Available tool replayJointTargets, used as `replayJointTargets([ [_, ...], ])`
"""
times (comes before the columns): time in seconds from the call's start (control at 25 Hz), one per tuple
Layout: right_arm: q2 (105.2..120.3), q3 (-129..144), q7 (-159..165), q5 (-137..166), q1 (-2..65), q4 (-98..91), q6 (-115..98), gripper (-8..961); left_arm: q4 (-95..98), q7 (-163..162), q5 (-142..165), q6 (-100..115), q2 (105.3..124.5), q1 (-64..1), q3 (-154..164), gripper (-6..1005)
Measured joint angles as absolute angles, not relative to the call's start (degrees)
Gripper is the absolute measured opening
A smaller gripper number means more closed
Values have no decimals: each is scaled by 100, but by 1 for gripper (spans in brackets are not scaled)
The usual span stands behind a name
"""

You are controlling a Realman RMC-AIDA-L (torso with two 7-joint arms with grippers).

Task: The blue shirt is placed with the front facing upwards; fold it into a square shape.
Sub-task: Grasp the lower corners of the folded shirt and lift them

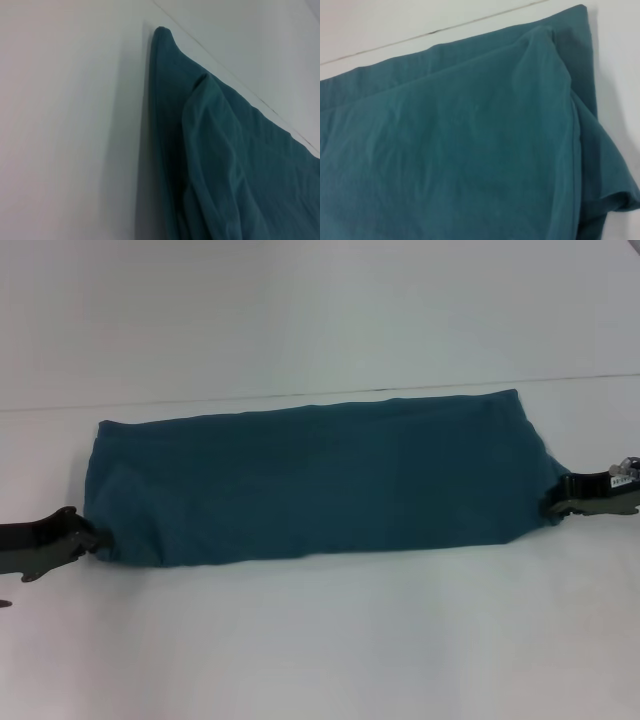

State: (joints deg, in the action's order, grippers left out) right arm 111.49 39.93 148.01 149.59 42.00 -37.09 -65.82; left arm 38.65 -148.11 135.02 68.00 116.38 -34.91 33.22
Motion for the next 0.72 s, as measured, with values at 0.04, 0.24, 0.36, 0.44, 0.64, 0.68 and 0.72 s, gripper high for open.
replayJointTargets([
  [0.04, 11146, 3991, 14801, 14959, 4199, -3709, -6593, 243, 3869, -14812, 13504, 6803, 11638, -3491, 3323, 164],
  [0.24, 11123, 3988, 14801, 14959, 4197, -3713, -6710, 95, 3881, -14815, 13508, 6887, 11623, -3486, 3323, 81],
  [0.36, 11087, 3988, 14801, 14960, 4186, -3718, -6853, 45, 3901, -14826, 13584, 7041, 11613, -3481, 3323, 41],
  [0.44, 11065, 3988, 14799, 14960, 4172, -3732, -6982, 44, 3962, -14867, 13725, 7155, 11607, -3473, 3317, 14],
  [0.64, 11046, 3990, 14799, 14971, 4121, -3833, -7320, 41, 4278, -14960, 13806, 7511, 11648, -3277, 3271, 24],
  [0.68, 11049, 3991, 14799, 14971, 4107, -3864, -7386, 41, 4398, -14983, 13794, 7600, 11674, -3200, 3266, 26],
  [0.72, 11057, 3991, 14800, 14968, 4090, -3908, -7464, 40, 4545, -15010, 13788, 7708, 11715, -3117, 3264, 28],
])
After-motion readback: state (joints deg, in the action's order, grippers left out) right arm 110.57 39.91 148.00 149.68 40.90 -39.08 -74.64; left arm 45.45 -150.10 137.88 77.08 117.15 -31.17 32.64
